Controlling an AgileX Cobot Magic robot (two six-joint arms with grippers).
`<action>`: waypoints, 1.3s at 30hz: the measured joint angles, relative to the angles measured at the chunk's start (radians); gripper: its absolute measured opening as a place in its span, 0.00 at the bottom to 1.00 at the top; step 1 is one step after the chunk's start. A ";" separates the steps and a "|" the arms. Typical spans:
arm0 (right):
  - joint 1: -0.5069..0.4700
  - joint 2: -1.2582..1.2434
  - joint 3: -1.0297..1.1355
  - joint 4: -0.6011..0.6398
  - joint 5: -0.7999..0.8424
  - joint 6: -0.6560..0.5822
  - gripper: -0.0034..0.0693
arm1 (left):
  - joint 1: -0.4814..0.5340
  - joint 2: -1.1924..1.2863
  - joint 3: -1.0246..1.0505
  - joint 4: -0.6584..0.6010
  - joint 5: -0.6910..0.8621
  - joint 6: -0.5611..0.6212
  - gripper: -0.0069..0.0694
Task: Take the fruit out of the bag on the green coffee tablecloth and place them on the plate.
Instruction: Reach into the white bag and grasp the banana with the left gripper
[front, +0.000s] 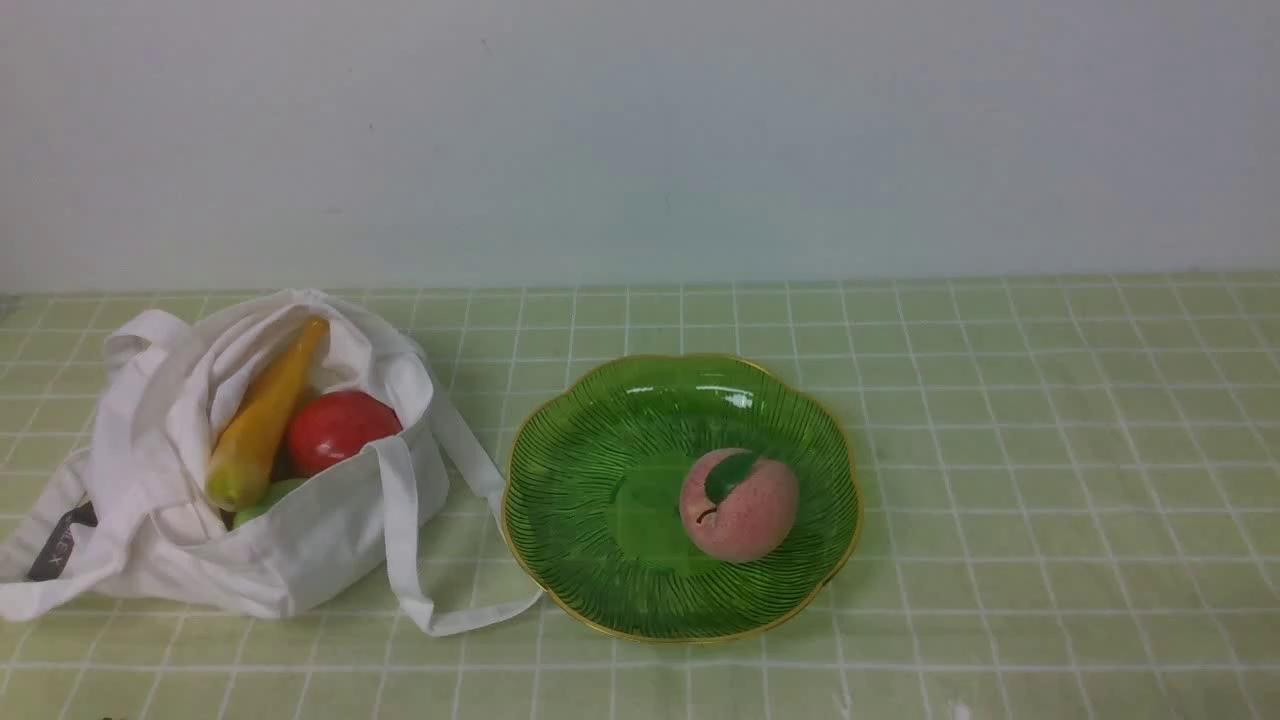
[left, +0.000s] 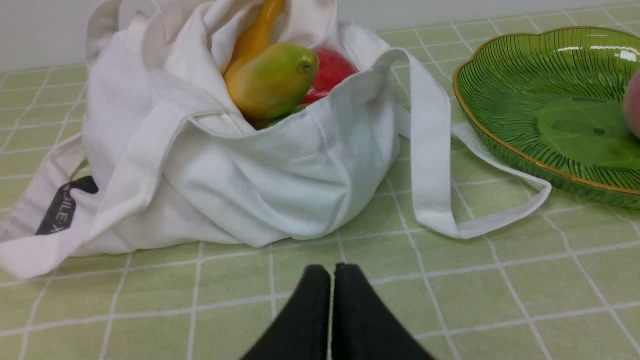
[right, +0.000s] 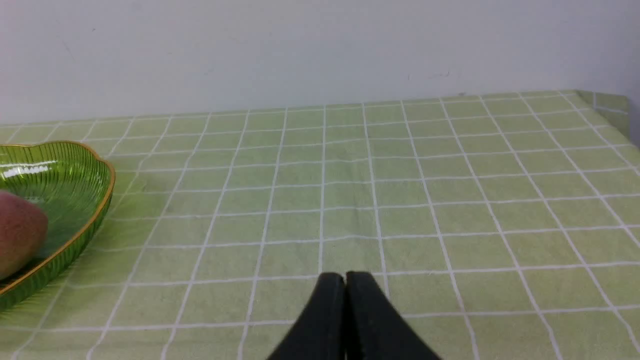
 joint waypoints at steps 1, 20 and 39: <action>0.000 0.000 0.000 0.000 0.000 0.000 0.03 | 0.000 0.000 0.000 0.000 0.000 0.000 0.08; 0.000 0.000 0.000 0.000 0.000 0.000 0.03 | 0.000 0.000 0.000 0.000 0.000 0.000 0.08; 0.000 0.000 0.000 0.000 0.000 0.000 0.03 | 0.000 0.000 0.000 -0.155 -0.326 -0.090 0.08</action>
